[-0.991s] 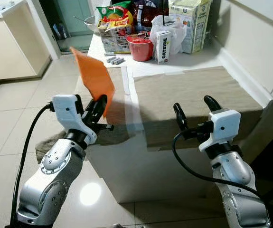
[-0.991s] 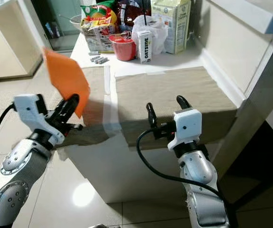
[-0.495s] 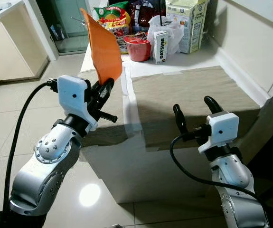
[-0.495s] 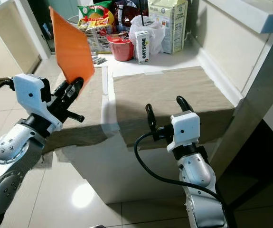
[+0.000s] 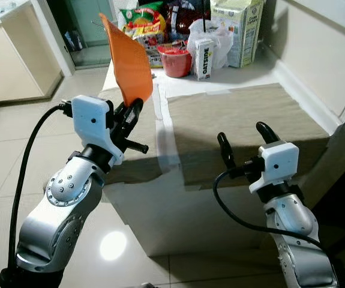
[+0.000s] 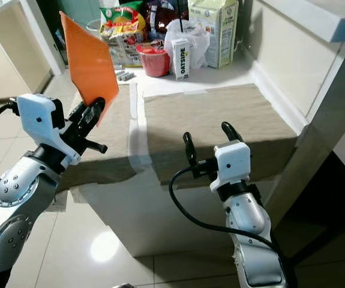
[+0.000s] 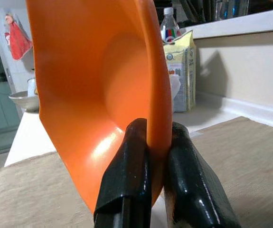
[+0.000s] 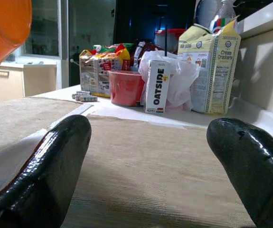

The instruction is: Setting the table

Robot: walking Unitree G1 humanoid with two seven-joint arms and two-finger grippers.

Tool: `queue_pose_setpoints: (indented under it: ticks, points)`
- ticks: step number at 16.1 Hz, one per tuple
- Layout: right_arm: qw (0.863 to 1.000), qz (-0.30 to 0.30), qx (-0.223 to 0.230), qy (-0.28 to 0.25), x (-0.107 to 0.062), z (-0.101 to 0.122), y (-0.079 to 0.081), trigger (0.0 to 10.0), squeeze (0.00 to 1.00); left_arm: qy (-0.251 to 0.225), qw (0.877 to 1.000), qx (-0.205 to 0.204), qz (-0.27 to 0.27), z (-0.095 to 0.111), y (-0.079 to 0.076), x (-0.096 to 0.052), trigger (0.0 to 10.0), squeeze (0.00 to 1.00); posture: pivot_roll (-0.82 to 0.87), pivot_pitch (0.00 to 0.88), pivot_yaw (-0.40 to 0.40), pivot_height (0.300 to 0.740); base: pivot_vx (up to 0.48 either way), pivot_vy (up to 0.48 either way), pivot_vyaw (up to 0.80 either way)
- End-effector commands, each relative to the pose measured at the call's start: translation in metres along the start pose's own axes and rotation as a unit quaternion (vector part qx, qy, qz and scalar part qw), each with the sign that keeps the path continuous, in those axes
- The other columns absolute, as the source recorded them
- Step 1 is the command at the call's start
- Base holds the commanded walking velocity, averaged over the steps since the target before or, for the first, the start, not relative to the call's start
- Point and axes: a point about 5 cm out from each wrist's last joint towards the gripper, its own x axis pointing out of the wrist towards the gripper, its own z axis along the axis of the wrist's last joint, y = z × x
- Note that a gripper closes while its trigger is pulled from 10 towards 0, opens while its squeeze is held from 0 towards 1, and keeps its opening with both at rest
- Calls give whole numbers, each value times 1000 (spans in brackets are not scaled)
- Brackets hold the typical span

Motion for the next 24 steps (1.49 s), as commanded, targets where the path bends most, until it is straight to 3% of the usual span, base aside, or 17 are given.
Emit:
queue_pose_setpoints:
  ticks: [1, 6, 12, 17, 20, 22, 24]
  points:
    - [1000, 3, 1, 1, 1, -1, 1, 10000, 0, -11, 1000, 12, 13, 3, 7, 0, 0, 0, -143, 0, 118, 736, -405, 0, 0]
    - [1000, 10, 1, 1, 1, -2, 3, 10000, 0, -15, 1000, 14, 10, 3, 8, 3, 0, 0, -143, 0, 118, 736, -343, 0, 0]
    - [1000, 13, -1, 2, 2, -3, 4, 10000, 0, -20, 1000, 21, 6, 5, 9, 5, 0, 0, -145, 0, 121, 736, 0, 0, 0]
    - [1000, 16, -12, 8, 13, -2, 0, 10000, 0, -22, 999, 28, -19, 3, 1, 4, 0, 0, -147, 0, 118, 736, 0, -480, 0]
    - [999, 9, 29, 14, 33, 6, -13, 10000, 0, -12, 999, 41, -30, -1, 0, 4, 0, 0, -143, 0, 118, 736, 0, -480, 0]
    - [997, 27, 70, 19, 40, 11, -19, 10000, 0, 1, 997, 67, -30, -6, 8, 5, 0, 0, -139, 0, 122, 736, 0, -240, 0]
    - [993, 52, 99, 30, 45, 15, -32, 10000, 0, 44, 986, 153, -51, -19, 23, 6, 0, 0, -140, 0, 124, 736, 0, 0, 0]
